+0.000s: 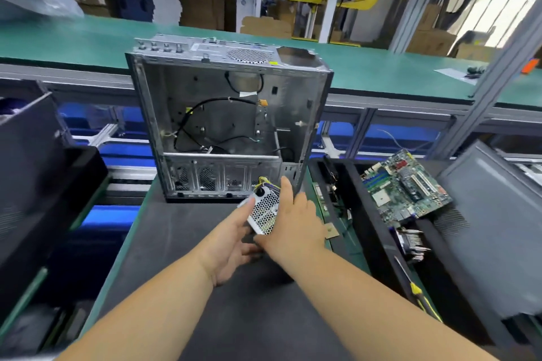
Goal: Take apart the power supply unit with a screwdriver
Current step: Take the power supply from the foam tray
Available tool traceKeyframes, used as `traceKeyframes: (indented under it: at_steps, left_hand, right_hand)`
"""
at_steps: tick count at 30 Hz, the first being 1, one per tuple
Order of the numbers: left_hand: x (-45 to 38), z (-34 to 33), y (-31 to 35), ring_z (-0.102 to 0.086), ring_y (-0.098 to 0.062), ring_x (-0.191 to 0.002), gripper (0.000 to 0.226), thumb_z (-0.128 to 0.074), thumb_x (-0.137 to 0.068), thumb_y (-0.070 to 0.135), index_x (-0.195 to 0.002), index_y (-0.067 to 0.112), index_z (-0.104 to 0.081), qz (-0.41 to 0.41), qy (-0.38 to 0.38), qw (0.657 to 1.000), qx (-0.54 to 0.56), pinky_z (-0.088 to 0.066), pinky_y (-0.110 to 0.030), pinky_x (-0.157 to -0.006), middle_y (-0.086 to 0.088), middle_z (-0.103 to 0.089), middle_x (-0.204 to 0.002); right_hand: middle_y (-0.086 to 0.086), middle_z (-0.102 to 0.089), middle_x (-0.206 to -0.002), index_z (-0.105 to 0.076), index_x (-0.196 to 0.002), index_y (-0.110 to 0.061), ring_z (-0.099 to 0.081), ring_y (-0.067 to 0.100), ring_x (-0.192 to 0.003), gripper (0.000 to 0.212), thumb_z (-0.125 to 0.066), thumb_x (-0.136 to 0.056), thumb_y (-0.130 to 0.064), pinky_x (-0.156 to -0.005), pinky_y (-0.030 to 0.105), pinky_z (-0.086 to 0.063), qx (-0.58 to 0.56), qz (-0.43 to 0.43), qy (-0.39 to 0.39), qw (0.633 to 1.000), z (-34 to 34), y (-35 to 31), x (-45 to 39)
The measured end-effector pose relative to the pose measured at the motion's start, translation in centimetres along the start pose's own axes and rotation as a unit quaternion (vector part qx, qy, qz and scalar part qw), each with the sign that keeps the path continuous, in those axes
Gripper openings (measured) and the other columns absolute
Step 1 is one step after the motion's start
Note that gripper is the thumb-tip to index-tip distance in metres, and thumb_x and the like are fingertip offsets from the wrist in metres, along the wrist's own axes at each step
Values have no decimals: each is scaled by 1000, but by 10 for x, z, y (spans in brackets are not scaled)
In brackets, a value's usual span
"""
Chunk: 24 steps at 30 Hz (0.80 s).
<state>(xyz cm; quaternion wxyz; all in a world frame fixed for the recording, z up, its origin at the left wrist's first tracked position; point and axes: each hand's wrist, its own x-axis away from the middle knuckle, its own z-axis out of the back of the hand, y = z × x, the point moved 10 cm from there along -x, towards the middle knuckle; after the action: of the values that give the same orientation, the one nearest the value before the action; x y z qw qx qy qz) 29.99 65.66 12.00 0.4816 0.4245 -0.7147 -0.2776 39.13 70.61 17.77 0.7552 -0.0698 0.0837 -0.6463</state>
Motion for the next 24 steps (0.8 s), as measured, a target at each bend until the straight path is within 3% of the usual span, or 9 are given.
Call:
traceKeyframes:
  at_steps: [4,6,8,10,12,15,18,20,24]
  left_hand:
    - [-1,16,5,-69,-24,-80,93,-56,-67,72,-150,40,-31,2,24,999,-41,-48,-41,-98,-1,-55,-143]
    - [1,20,11,-71,-23,-82,98,-58,-64,73,-152,44,-24,-6,31,998,-58,-53,-38,-87,-2,-49,-148]
    - [6,24,18,-65,-11,-56,90,-57,-61,77,-141,36,-47,-10,34,997,-72,-47,-26,-59,7,-73,-108]
    - [10,36,22,-57,-5,-45,81,-57,-51,81,-121,40,-59,-11,59,995,-80,-39,-22,-49,13,-70,-69]
    - [13,50,23,-60,-6,-47,83,-59,-43,82,-113,39,-64,-14,87,993,-80,-42,-19,-47,11,-69,-66]
    - [13,66,16,-74,-17,-84,90,-66,-44,84,-120,38,-62,-12,101,993,-68,-57,-31,-75,7,-76,-101]
    - [11,83,5,-59,-27,-122,98,-69,-48,85,-133,37,-55,-5,115,992,-50,-48,-44,-101,-4,-57,-138]
    - [12,93,1,-58,-25,-121,101,-69,-45,85,-132,35,-56,-6,122,992,-41,-50,-42,-95,-4,-56,-140]
    - [9,110,-7,-57,-23,-125,94,-74,-46,80,-126,30,-65,-5,126,992,-28,-38,-49,-112,-4,-60,-137]
  right_hand:
    - [9,-38,-141,-6,-153,-16,-40,28,-128,92,-65,-89,-44,-92,36,-44,-17,-4,-39,999,0,-13,-7]
    - [10,-38,-139,-10,-151,-15,-42,28,-126,79,-62,-92,-26,-86,34,-42,-10,12,-57,998,0,-22,-7]
    - [11,-39,-137,-12,-150,-14,-44,29,-124,74,-57,-91,-14,-82,33,-39,1,43,-75,996,-1,-32,-5]
    - [13,-41,-135,-14,-150,-14,-49,31,-120,70,-54,-92,-10,-79,34,-40,10,80,-95,992,-4,-44,-1]
    - [13,-43,-131,-21,-147,-15,-55,34,-111,64,-51,-91,-7,-77,39,-45,8,118,-113,987,-6,-56,2]
    - [15,-40,-130,-29,-146,-15,-55,33,-95,60,-49,-91,-3,-69,38,-41,-7,157,-159,975,-18,-72,5]
    - [15,-33,-135,-26,-152,-19,-51,29,-82,64,-43,-94,0,-65,37,-41,-46,177,-204,962,-36,-83,4]
    - [12,-30,-141,-23,-154,-21,-55,32,-90,63,-43,-97,-5,-71,37,-48,-98,175,-228,953,-48,-90,4]
    - [7,-42,-143,-29,-153,-26,-54,27,-114,67,-57,-93,-14,-83,27,-43,-203,147,-232,940,-68,-100,2]
